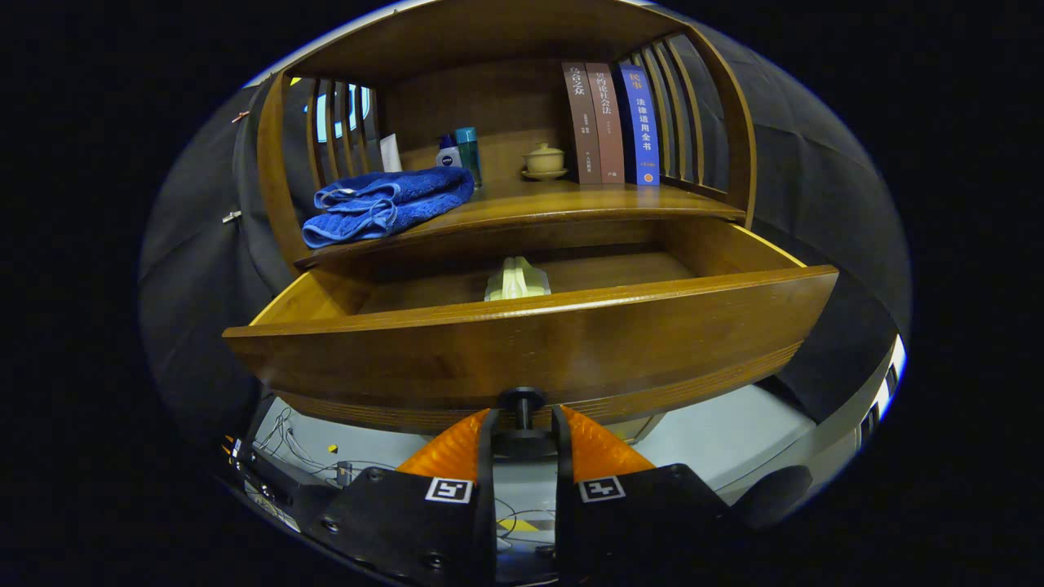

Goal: Pull open the drawer, take out the items inside it, and place them on the countertop above the cabinet.

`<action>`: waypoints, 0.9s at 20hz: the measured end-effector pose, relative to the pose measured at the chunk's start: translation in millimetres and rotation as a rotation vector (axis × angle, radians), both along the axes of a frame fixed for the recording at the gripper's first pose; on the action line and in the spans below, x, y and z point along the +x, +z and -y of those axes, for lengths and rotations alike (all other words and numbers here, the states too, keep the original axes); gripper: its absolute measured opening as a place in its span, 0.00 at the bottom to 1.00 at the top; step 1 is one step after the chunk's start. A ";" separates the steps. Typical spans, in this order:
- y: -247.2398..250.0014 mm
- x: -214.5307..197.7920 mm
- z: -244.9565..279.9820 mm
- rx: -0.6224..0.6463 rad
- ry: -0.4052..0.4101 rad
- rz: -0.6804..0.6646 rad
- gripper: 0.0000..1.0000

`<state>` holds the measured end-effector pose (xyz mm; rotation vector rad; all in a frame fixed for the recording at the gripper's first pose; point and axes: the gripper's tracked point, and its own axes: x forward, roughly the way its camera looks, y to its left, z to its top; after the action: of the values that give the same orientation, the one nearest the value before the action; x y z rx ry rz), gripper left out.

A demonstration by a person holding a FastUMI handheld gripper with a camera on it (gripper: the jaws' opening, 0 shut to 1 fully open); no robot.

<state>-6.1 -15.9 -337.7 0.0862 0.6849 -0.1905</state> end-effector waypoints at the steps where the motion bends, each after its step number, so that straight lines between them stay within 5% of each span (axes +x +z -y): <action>1: 1.5 -7.9 -2.0 0.008 -0.003 -0.005 0.33; 18: -8.4 -74.2 -10.3 0.031 -0.003 -0.079 0.33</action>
<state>-80.3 -5.6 -346.1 0.1099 0.7669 -0.1872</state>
